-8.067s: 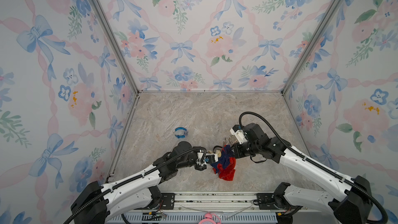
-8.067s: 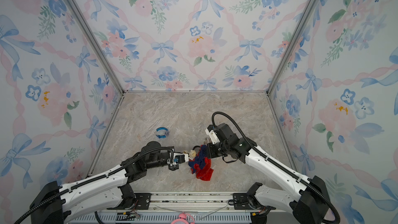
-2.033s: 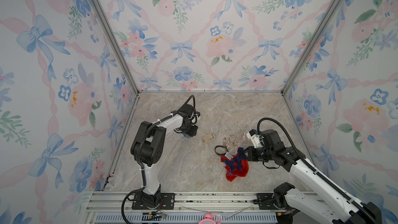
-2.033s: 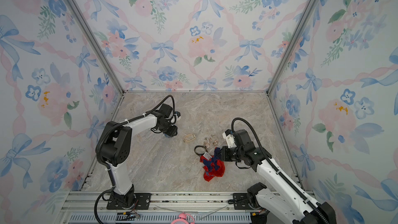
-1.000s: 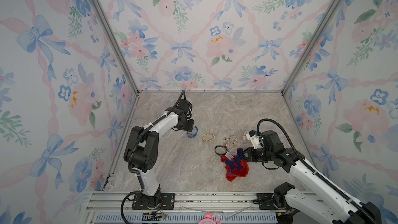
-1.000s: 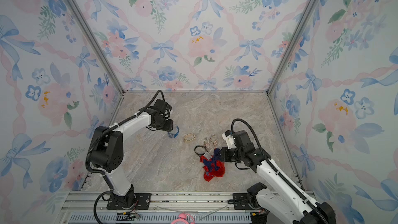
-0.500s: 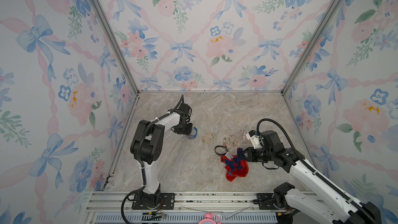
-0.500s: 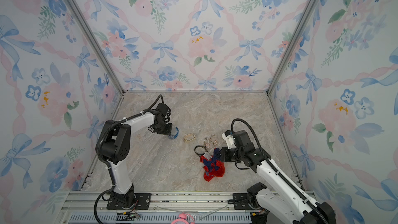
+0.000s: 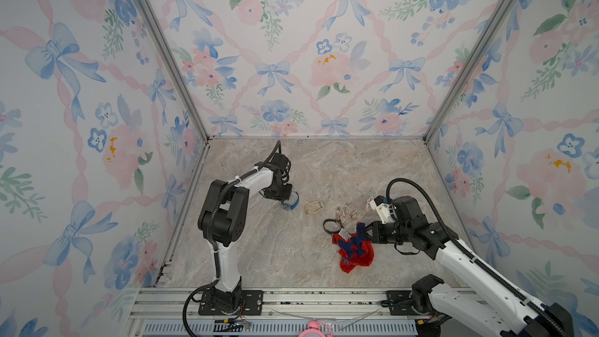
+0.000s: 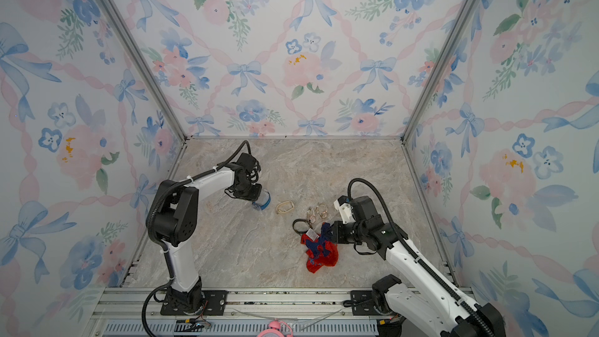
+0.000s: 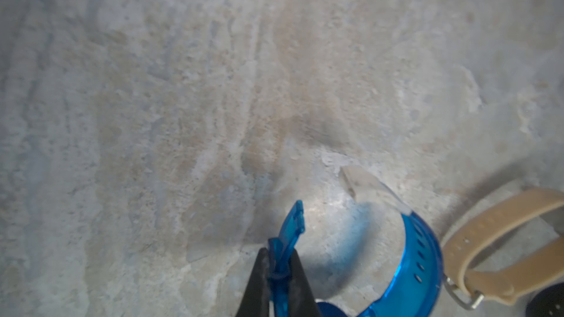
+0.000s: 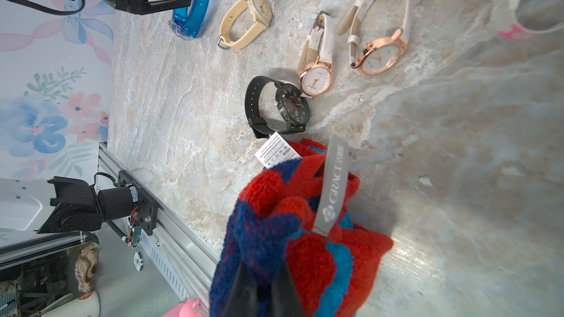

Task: Wipe the watch dial
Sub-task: Adjust the watch at the center of the board.

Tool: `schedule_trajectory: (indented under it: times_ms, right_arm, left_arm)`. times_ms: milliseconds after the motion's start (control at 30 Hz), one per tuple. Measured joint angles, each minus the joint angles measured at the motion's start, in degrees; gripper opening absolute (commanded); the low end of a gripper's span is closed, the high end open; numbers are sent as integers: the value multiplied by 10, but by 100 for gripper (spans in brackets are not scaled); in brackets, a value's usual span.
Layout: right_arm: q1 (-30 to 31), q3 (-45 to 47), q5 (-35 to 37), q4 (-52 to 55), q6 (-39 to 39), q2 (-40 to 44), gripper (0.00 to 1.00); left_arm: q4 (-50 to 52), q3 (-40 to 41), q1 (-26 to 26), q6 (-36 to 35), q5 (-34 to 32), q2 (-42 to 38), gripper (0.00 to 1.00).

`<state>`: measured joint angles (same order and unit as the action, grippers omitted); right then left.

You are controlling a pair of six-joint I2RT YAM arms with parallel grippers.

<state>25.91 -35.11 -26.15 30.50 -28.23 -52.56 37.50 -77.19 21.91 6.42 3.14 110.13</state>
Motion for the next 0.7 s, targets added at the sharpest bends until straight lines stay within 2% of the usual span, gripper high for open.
schedule_trajectory:
  times_ms: [133, 233, 367, 467, 633, 667, 700]
  right_arm:
    - [0, 0, 0, 0, 0, -2, 0]
    - [0, 0, 0, 1, 3, -2, 0]
    - [0, 0, 0, 1, 4, 0, 0]
    - [0, 0, 0, 1, 4, 2, 0]
    - [0, 0, -5, 0, 6, 4, 0]
    - [0, 0, -7, 0, 8, 4, 0]
    - [0, 0, -8, 0, 10, 4, 0]
  left_arm:
    - [21, -14, 62, -54, -68, -24, 0]
    - [53, -34, 71, -53, -83, -25, 0]
    - [77, -23, 35, 2, -75, -26, 0]
    - [71, 43, 7, 56, -60, -45, 0]
    - [67, 131, 13, 137, -31, -91, 0]
    - [63, 138, 19, 149, -27, -97, 2]
    - [58, 145, 26, 162, -22, -102, 11]
